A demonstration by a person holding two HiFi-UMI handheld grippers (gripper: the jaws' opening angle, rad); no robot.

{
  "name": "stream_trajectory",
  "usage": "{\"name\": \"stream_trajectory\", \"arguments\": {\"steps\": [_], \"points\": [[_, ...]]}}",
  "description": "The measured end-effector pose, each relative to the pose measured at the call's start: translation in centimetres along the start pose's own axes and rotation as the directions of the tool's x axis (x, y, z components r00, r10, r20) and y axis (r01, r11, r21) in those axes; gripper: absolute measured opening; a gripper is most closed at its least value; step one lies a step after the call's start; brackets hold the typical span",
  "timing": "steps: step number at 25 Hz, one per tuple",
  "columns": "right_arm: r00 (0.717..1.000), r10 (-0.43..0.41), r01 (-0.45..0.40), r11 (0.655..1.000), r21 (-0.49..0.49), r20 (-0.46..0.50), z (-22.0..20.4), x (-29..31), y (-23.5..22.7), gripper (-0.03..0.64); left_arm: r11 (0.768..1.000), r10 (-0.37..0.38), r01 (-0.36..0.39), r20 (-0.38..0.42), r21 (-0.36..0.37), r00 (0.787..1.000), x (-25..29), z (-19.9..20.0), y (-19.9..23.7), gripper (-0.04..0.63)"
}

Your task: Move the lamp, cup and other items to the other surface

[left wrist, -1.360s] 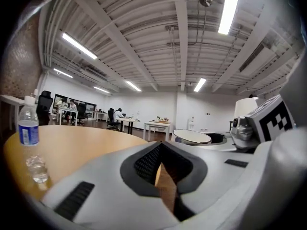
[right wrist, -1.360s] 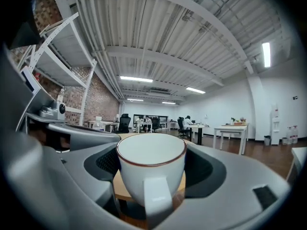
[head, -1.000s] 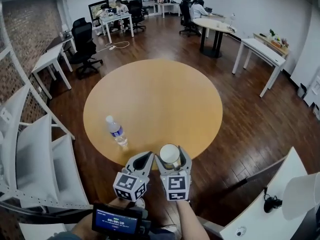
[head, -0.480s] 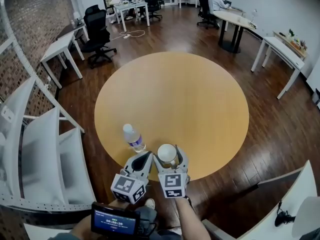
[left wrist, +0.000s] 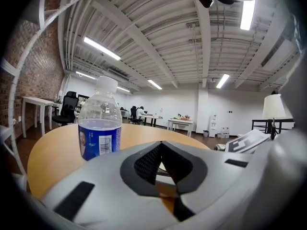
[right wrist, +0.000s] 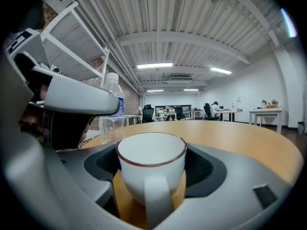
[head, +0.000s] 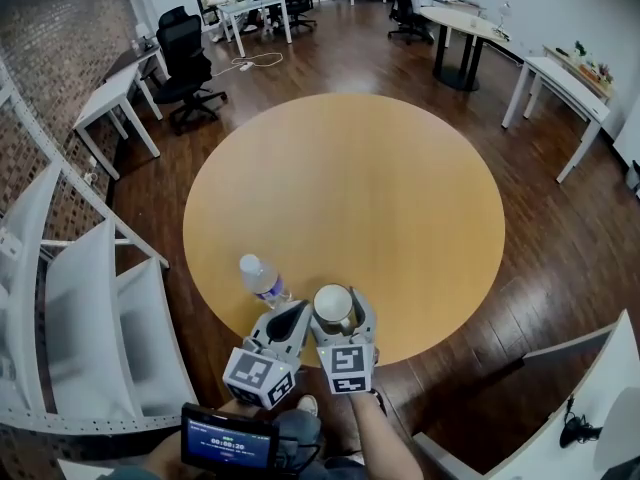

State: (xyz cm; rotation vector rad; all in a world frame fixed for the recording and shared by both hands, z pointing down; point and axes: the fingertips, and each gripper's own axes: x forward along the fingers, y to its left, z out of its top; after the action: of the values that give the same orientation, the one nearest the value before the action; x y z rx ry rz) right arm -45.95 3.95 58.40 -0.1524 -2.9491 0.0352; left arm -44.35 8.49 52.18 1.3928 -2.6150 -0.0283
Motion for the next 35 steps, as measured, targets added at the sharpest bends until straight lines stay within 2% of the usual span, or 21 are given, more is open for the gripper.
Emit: {"name": "stream_trajectory", "arguments": {"steps": [12,18,26,33,35], "points": [[0.999,0.031,-0.030,0.999,0.031,-0.026,0.1,-0.1,0.0,0.414,1.000,-0.001,0.001,0.009,0.014,1.000,-0.5,0.6,-0.2,0.006],[0.999,0.037,-0.037,0.999,-0.003,0.008,2.4,-0.5,-0.3,0.414,1.000,0.019,-0.019,0.020,0.013,1.000,-0.8,1.2,-0.1,0.006],[0.994,0.036,-0.034,0.999,-0.022,0.103,7.4,-3.8,-0.6,0.410,0.999,0.028,-0.029,0.061,0.015,0.998,-1.5,3.4,-1.7,0.006],[0.993,0.002,0.005,0.998,-0.065,0.117,9.2,-9.8,-2.3,0.340,1.000,-0.022,0.020,0.088,0.021,0.996,-1.7,5.2,-6.9,0.006],[0.992,-0.031,0.039,0.997,-0.064,0.123,9.5,-12.2,-3.5,0.251,0.999,-0.048,0.047,0.085,0.019,0.995,-1.6,5.4,-9.2,0.006]]}}
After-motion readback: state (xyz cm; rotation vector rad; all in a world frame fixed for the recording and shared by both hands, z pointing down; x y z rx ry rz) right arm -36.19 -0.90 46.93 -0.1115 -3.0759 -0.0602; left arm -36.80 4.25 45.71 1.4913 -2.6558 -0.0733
